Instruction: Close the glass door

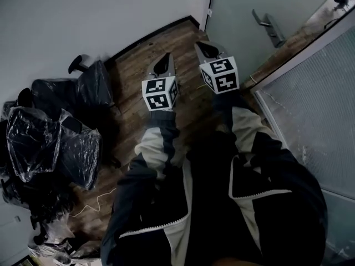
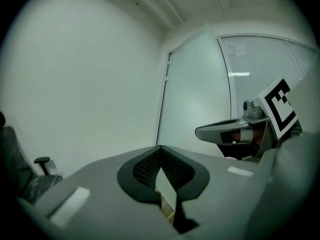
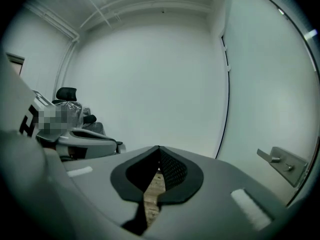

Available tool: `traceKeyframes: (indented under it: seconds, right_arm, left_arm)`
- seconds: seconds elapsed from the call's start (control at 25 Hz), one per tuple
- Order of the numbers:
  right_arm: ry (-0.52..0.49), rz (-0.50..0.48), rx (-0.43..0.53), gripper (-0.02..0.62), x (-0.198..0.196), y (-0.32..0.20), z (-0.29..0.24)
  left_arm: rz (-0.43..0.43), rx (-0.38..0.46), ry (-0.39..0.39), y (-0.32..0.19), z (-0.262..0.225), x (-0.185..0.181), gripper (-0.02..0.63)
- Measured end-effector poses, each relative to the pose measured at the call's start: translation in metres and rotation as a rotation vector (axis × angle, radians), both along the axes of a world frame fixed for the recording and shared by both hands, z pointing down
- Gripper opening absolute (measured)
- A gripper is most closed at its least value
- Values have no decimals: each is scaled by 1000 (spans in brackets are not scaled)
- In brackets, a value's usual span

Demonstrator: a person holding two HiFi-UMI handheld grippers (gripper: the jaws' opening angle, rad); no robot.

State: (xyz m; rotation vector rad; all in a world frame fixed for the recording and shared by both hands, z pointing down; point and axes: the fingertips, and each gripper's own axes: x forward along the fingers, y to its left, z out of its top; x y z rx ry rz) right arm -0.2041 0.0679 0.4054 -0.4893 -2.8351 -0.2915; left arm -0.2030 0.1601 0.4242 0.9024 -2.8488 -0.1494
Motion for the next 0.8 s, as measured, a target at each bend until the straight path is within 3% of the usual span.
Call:
traceKeyframes:
  seconds: [0.24,0.52,0.68,0.8]
  right_arm:
    - [-2,25,-23,5,-68,-27,4]
    - [-13,82,-78,5,-172,-95,4]
    - [-35,173,-88,6,-215,-152,-10]
    - [-30,301,-95,5,-219,-202,-7]
  left_arm:
    - [-4,-34,8,-17,7,-70,2]
    - [43,-80,-5,-75,-6,-178,2]
    - [142,-98,-34,-133,-22,-223,2]
    - [266,-93,-37,-184,-21,-245,2]
